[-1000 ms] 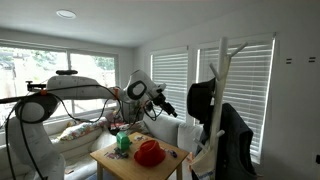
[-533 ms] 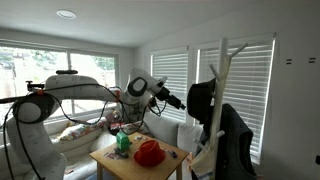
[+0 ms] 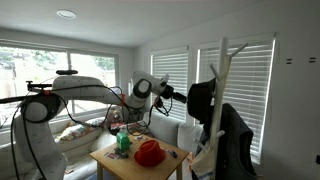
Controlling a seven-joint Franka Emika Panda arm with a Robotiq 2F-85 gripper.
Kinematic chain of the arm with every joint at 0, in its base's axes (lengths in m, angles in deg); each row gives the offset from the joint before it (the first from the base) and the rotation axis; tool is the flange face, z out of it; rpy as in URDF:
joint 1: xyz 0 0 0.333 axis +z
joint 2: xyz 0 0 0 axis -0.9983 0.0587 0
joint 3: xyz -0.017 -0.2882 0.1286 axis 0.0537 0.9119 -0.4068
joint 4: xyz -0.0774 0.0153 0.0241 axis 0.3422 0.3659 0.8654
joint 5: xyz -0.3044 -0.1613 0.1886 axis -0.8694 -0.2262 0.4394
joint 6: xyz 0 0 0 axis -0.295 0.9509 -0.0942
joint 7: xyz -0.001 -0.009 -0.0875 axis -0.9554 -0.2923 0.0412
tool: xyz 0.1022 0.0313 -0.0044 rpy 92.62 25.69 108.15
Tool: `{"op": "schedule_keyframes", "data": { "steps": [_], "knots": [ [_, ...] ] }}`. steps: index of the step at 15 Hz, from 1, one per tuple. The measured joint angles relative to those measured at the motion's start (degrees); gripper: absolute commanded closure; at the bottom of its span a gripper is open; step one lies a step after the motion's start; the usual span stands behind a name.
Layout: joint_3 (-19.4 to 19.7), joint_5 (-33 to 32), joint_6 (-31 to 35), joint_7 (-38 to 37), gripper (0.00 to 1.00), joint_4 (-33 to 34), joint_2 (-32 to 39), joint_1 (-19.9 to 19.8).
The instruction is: Remove the red hat and the black hat from the stand and put the black hat on the table and the red hat on top of the black hat.
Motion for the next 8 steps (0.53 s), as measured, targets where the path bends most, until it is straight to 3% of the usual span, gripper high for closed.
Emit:
{"op": "schedule_keyframes", "data": {
  "steps": [8],
  "knots": [
    [0.0, -2.1, 2.9, -5.3, 0.82, 2.9, 3.2, -0.5]
  ]
}}
